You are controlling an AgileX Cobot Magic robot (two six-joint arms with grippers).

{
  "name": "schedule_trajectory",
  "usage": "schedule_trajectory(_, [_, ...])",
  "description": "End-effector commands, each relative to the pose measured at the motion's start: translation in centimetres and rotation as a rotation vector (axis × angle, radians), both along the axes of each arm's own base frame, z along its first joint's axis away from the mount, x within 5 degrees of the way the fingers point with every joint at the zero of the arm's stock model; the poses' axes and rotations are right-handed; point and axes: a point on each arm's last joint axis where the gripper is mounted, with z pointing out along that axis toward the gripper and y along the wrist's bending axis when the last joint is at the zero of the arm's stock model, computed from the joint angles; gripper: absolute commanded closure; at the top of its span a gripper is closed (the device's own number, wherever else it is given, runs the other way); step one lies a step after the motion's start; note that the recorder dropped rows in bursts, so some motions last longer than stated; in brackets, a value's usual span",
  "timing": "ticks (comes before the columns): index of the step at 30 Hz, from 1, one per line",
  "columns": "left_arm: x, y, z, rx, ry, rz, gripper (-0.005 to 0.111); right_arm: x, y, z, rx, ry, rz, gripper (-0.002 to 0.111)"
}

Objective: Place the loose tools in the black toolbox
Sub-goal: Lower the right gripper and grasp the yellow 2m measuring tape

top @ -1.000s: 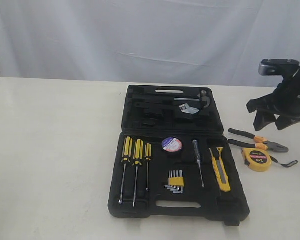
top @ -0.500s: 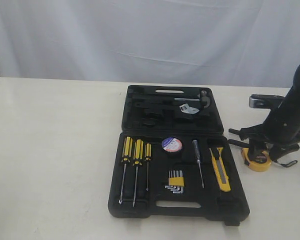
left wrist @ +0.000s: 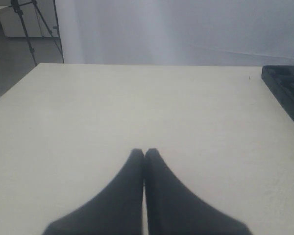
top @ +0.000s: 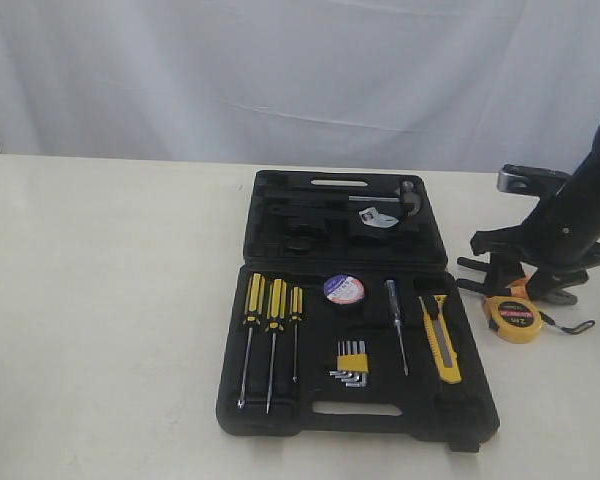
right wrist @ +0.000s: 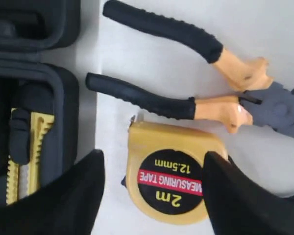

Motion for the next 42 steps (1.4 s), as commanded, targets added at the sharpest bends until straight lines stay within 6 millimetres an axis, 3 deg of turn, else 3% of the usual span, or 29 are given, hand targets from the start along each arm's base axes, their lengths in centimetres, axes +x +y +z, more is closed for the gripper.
schedule_trajectory(1, [0.0,0.0,0.0,-0.002,-0.006,-0.005,0.107,0.0,-0.1,0.5,-0.022,-0.013,0.054,0.052])
schedule_trajectory(11, [0.0,0.0,0.0,-0.002,-0.006,-0.005,0.107,-0.2,-0.3,0.4,-0.054,0.008,0.08,0.052])
schedule_trajectory(18, [0.0,0.0,0.0,-0.002,-0.006,-0.005,0.107,0.0,-0.4,0.5,-0.067,-0.011,0.082,0.025])
schedule_trajectory(27, [0.0,0.0,0.0,-0.002,-0.006,-0.005,0.107,-0.3,-1.0,0.2,-0.112,0.033,0.011,0.027])
schedule_trajectory(34, [0.0,0.0,0.0,-0.002,-0.006,-0.005,0.107,-0.2,-0.9,-2.1,-0.07,0.084,-0.002,0.045])
schedule_trajectory(42, [0.0,0.0,0.0,-0.002,-0.006,-0.005,0.107,-0.3,-0.8,-3.6,-0.042,0.126,0.004,0.045])
